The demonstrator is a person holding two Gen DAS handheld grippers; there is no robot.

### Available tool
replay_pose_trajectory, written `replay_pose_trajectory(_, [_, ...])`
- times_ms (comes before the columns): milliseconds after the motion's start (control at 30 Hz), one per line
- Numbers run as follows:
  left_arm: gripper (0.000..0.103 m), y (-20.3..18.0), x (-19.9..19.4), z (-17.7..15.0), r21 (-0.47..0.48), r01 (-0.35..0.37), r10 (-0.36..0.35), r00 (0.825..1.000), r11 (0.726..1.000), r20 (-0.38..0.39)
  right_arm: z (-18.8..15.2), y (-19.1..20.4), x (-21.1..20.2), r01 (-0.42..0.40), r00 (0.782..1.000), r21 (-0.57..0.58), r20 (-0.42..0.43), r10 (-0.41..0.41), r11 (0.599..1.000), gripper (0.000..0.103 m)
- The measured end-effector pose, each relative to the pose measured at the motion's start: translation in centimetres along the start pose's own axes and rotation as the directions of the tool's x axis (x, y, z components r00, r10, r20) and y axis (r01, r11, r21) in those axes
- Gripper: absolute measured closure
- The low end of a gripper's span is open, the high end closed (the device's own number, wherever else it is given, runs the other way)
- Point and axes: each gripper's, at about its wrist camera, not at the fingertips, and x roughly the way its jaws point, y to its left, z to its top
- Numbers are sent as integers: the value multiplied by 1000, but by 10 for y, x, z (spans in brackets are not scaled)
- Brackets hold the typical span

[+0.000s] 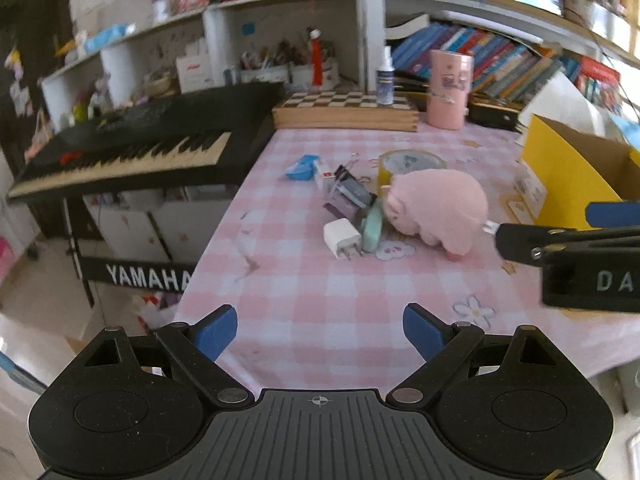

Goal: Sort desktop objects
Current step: 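Move both tools toward the pink plush pig and white charger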

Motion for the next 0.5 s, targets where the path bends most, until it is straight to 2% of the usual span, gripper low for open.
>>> replay_pose_trajectory(133, [12,7,17,14,1,-39,38,999,999,15,14,-8,19,-15,1000,26,-4,15,1000,13])
replay_pose_trajectory(333, [18,3,53,43,5,11,-11,1000,1000,9,30,-14,50,-13,1000,55,-15,14,998,13])
replay_pose_trajectory(500, [30,0,87,56,-31,17,-18,1000,999,-13,38,-16,71,-19,999,64,-32,21,998,13])
